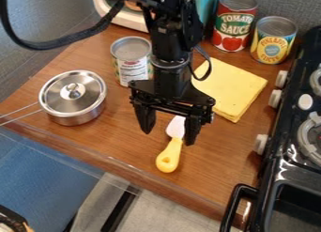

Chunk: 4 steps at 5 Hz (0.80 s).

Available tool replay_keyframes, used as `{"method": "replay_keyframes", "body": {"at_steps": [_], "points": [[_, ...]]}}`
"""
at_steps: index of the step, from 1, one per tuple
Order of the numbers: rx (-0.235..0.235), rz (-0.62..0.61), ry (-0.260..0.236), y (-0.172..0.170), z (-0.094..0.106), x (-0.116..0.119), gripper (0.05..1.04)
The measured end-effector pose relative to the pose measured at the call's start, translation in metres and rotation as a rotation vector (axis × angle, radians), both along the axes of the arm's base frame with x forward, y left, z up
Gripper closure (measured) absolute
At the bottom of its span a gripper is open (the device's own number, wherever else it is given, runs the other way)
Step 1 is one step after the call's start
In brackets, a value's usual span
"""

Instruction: Pushed the tin to the left side of the table

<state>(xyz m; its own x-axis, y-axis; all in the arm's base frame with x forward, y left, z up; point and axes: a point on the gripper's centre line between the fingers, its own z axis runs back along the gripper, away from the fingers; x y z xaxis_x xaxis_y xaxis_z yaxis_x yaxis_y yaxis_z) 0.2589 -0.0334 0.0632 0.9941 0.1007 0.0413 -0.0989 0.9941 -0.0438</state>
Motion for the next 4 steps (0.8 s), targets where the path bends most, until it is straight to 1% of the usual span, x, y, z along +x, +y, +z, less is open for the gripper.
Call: {"method": "replay_keyframes", "body": {"at_steps": [1, 2, 3, 4], "points": [[0.002, -0.001, 0.031, 0.0, -0.008, -0.002, 0.083], [-0.01, 0.03, 0.014, 0.005, -0.005, 0.023, 0.083], [-0.013, 0.027, -0.009, 0.005, 0.0, 0.048, 0.083], [-0.014, 0.029, -0.044, 0.003, 0.007, 0.071, 0.083]]}}
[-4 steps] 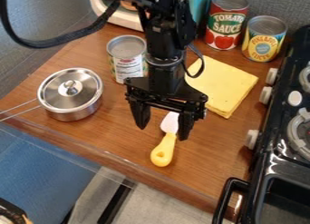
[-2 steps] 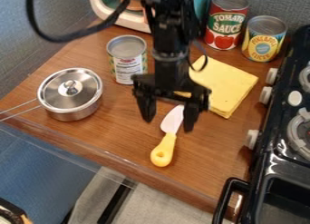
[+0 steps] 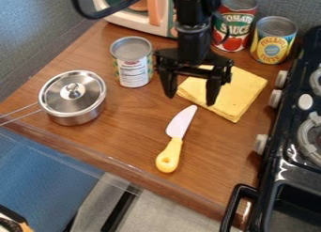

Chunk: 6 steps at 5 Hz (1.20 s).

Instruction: Pushed the tin to the left side of the table

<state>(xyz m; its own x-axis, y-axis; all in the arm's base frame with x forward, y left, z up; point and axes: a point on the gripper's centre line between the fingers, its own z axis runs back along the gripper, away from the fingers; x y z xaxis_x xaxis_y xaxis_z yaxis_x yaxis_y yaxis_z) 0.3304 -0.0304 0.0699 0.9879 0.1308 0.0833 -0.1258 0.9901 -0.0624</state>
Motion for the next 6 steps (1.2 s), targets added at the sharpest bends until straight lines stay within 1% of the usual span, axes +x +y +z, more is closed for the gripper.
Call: {"method": "replay_keyframes", "body": {"at_steps": [1, 2, 3, 4, 6], "points": [[0.023, -0.002, -0.011, 0.004, -0.005, 0.021, 0.083], [0.012, 0.036, 0.011, 0.024, -0.018, 0.037, 0.083], [-0.004, 0.046, 0.003, 0.038, -0.023, 0.051, 0.083], [-0.006, 0.044, -0.003, 0.044, -0.021, 0.06, 0.083], [-0.001, 0.075, -0.002, 0.074, -0.019, 0.069, 0.083]]}}
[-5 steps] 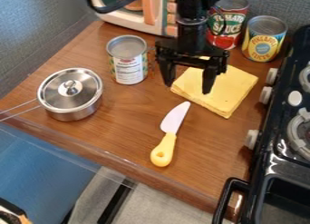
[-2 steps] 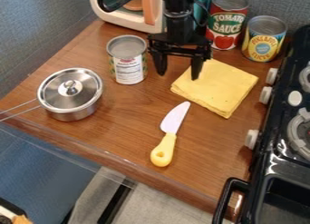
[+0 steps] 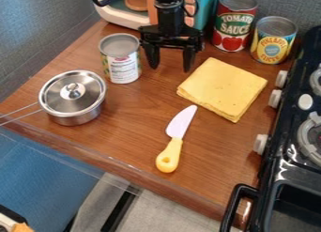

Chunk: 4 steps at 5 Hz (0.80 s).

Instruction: Pushed the tin to the left side of the table

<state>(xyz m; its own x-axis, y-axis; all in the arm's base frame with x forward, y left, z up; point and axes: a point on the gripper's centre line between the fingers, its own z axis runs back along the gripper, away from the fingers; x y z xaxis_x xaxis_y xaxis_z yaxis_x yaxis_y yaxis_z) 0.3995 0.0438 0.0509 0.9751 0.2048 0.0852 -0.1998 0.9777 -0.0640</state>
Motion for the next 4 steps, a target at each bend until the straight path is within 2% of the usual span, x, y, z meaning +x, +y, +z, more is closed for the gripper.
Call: {"method": "replay_keyframes", "body": {"at_steps": [1, 3, 4], "points": [[0.0, 0.008, 0.012, 0.017, 0.002, -0.004, 0.083], [0.009, -0.07, 0.018, 0.037, 0.002, -0.009, 0.083], [-0.006, -0.081, 0.036, 0.057, 0.003, -0.018, 0.083]]}}
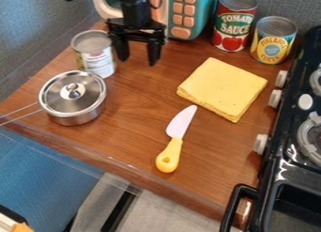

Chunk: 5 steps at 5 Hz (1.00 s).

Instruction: Pushed the tin to the left side of the table

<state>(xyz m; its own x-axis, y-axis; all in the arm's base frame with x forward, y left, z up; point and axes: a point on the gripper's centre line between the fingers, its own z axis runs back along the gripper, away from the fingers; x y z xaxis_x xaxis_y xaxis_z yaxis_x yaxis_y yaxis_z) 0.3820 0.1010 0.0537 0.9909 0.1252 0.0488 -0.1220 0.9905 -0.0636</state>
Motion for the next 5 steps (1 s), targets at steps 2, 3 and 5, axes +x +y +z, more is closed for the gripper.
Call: {"method": "replay_keyframes", "body": {"at_steps": [2, 3, 5], "points": [[-0.06, 0.022, -0.005, 0.044, 0.007, -0.007, 0.084], [-0.058, 0.039, -0.02, 0.06, 0.015, -0.009, 0.084], [-0.06, 0.051, -0.012, 0.052, 0.017, -0.015, 0.084]]}}
